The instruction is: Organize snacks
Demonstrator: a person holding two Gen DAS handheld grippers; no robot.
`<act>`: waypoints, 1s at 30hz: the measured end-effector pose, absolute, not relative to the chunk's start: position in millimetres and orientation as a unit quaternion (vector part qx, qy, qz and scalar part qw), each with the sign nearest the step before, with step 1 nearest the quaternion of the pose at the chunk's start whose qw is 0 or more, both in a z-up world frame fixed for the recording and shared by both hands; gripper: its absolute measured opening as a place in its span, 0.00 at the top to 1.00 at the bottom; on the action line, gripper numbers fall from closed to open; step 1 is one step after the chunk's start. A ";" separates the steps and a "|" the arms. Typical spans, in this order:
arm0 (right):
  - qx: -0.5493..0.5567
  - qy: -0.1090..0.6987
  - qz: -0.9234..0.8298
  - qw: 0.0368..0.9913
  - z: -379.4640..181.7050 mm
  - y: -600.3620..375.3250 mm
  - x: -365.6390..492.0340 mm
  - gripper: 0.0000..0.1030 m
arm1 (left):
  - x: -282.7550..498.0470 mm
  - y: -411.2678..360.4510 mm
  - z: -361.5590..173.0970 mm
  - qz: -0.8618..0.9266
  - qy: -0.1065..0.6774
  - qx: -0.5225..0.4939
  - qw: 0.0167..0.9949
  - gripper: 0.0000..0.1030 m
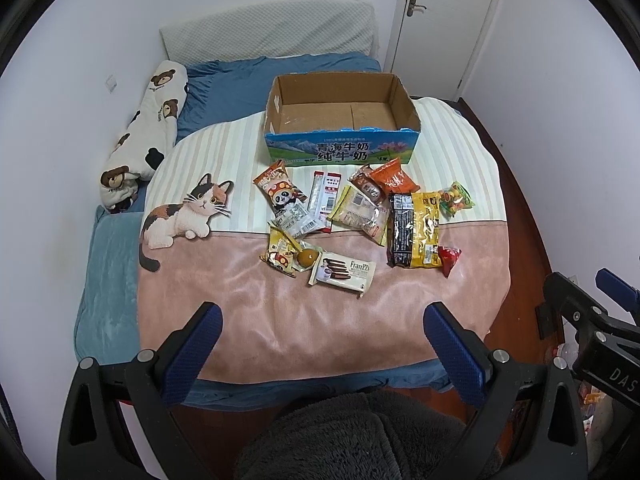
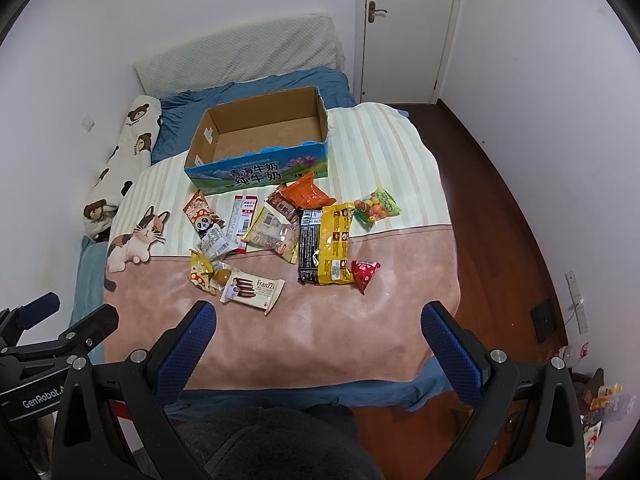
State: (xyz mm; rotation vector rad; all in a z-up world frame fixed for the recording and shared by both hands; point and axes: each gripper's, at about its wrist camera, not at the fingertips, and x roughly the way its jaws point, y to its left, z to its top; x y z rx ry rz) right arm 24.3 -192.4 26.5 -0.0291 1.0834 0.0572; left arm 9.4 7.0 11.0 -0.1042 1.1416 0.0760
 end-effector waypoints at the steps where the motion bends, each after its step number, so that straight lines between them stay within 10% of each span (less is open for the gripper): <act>1: -0.014 0.515 0.026 0.857 26.5 -192.0 23.8 0.00 | 8.0 5.8 11.7 0.036 0.540 -0.048 0.840 0.00; 18: 0.011 0.524 0.036 0.851 8.1 -187.7 32.1 0.00 | 13.6 18.4 -7.4 0.050 0.540 -0.054 0.838 0.00; 30: 0.036 0.563 -0.011 0.825 -109.7 -197.6 127.5 0.00 | 89.4 63.6 -109.9 0.099 0.583 -0.089 0.802 0.00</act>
